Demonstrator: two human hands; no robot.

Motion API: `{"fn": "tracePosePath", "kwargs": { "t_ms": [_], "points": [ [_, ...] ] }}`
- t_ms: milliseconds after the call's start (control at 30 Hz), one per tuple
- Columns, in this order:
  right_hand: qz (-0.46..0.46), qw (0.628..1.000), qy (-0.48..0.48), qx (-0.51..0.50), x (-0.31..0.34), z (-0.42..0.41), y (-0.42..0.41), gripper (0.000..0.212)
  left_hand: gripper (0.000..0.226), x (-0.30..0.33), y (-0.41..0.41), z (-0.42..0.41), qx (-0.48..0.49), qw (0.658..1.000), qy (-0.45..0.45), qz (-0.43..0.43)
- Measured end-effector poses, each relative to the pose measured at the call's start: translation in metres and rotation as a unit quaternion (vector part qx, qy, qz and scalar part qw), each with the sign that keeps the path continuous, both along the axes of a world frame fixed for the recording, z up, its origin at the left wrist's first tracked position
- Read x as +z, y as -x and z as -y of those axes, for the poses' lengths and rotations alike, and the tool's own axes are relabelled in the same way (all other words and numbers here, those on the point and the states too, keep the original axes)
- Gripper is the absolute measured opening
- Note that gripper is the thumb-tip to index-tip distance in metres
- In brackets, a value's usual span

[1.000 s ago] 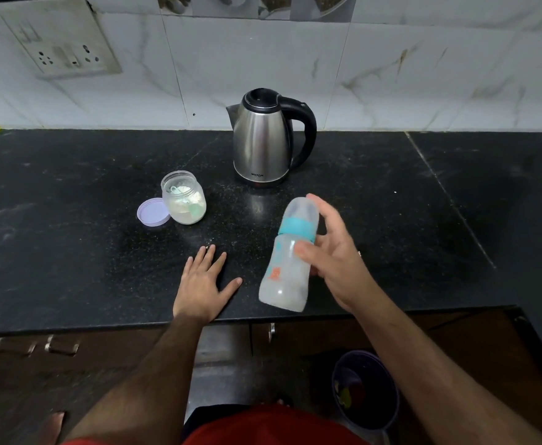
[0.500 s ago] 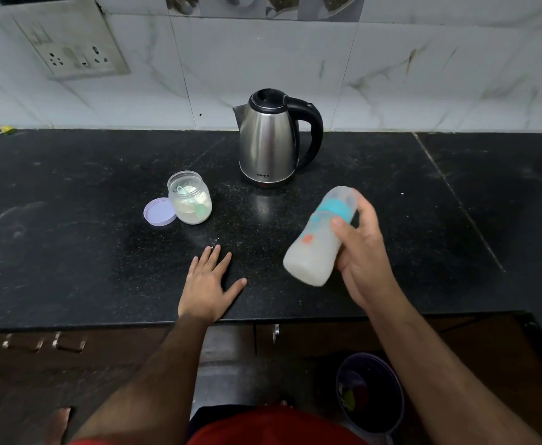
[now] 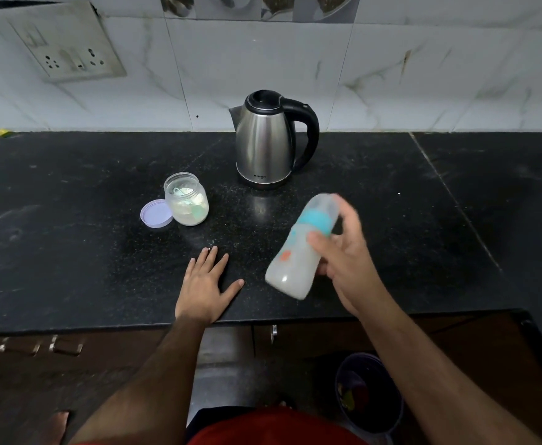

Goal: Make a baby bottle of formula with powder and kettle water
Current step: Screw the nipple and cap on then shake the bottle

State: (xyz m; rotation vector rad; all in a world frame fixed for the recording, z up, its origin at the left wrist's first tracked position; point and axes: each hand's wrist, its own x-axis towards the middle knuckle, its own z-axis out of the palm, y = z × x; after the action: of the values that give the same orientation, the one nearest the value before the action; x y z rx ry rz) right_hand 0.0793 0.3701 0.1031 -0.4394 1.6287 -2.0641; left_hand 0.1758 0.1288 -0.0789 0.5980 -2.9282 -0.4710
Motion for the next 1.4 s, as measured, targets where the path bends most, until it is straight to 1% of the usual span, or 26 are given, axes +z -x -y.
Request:
{"fn": "tracePosePath", "kwargs": {
  "t_ms": [33,67,100,200,233,267,367,400,467,533,567,600,733,767,800,900,967,1000,1067,1100,1133,1167,1267,1300,1333,1400],
  "points": [
    [-0.008,0.999,-0.014,0.035,0.001,-0.001,-0.003,0.073,0.079,0.0,0.0,0.0,0.0,1.0,-0.001,-0.001],
    [-0.012,0.999,-0.015,0.046,0.002,-0.002,-0.004,0.072,0.079,0.0,0.0,0.0,0.001,1.0,-0.001,-0.002],
    [-0.01,0.999,-0.004,0.033,0.004,-0.002,-0.003,0.073,0.079,0.0,0.001,0.0,0.001,1.0,0.0,-0.002],
    [0.011,0.997,0.04,-0.065,0.009,0.001,0.006,0.074,0.079,0.0,0.0,-0.001,0.002,1.0,0.001,-0.003],
    [0.012,0.996,0.045,-0.078,0.009,0.002,0.008,0.074,0.079,0.0,0.0,-0.001,0.002,1.0,0.001,-0.003],
    [0.012,0.997,0.044,-0.07,0.009,0.002,0.007,0.075,0.079,0.0,0.0,-0.001,0.002,1.0,0.0,-0.002],
    [0.002,1.0,0.01,0.025,0.008,0.002,0.0,0.075,0.082,0.0,0.001,0.0,0.0,1.0,-0.001,0.004],
    [-0.001,0.999,0.006,0.04,0.009,0.002,0.0,0.074,0.082,0.0,0.001,0.0,0.0,1.0,-0.001,0.003],
    [0.008,1.0,0.029,0.009,0.011,0.002,0.004,0.075,0.08,0.001,0.001,-0.001,0.001,1.0,-0.001,0.001],
    [0.026,0.996,0.057,-0.064,0.013,0.002,0.01,0.077,0.079,0.001,0.0,-0.001,0.003,1.0,-0.002,0.001],
    [0.029,0.994,0.062,-0.084,0.013,0.003,0.011,0.077,0.079,0.001,0.0,-0.001,0.003,1.0,-0.003,0.001],
    [0.028,0.994,0.06,-0.083,0.012,0.003,0.011,0.078,0.079,0.001,0.0,-0.001,0.003,1.0,-0.003,0.0],
    [0.012,0.999,0.007,0.045,0.009,0.001,0.001,0.076,0.081,0.0,0.001,0.0,-0.001,1.0,-0.002,-0.001],
    [0.007,0.999,0.008,0.053,0.01,0.0,0.001,0.075,0.081,0.0,0.001,0.0,-0.001,1.0,-0.002,-0.002],
    [0.006,0.999,0.02,0.04,0.012,0.0,0.003,0.074,0.08,-0.001,0.001,0.0,0.001,1.0,-0.002,-0.003],
    [0.027,0.996,0.061,-0.062,0.017,0.001,0.011,0.076,0.08,-0.002,0.001,0.0,0.002,1.0,0.0,-0.002],
    [0.031,0.995,0.059,-0.08,0.016,0.001,0.01,0.077,0.081,-0.003,0.0,0.0,0.002,1.0,0.0,-0.001],
    [0.026,0.997,0.046,-0.059,0.013,0.001,0.007,0.076,0.081,-0.003,0.0,0.0,0.002,1.0,-0.001,-0.002],
    [0.011,1.0,0.005,0.018,0.01,-0.002,0.0,0.074,0.081,-0.003,0.001,0.001,0.001,1.0,0.0,-0.002],
    [0.007,0.999,-0.003,0.042,0.01,-0.003,-0.001,0.073,0.082,-0.003,0.001,0.001,0.001,1.0,0.002,-0.003],
    [0.006,0.999,0.004,0.041,0.011,-0.004,0.0,0.073,0.082,-0.003,0.001,0.0,0.002,1.0,0.002,-0.005],
    [0.009,1.0,0.02,0.019,0.013,-0.004,0.002,0.072,0.081,-0.003,0.001,0.0,0.003,1.0,0.002,-0.007],
    [0.039,0.993,0.071,-0.089,0.016,-0.005,0.014,0.074,0.081,-0.003,0.001,0.0,0.004,1.0,0.001,-0.007],
    [0.039,0.992,0.072,-0.099,0.015,-0.006,0.014,0.075,0.081,-0.003,0.001,0.0,0.004,1.0,0.002,-0.006],
    [0.031,0.994,0.062,-0.085,0.013,-0.006,0.013,0.076,0.082,-0.003,0.001,0.0,0.003,1.0,0.002,-0.005],
    [0.015,1.0,0.016,-0.01,0.009,-0.006,0.007,0.076,0.083,-0.004,0.001,0.001,0.004,1.0,0.003,-0.003]
  ]
}}
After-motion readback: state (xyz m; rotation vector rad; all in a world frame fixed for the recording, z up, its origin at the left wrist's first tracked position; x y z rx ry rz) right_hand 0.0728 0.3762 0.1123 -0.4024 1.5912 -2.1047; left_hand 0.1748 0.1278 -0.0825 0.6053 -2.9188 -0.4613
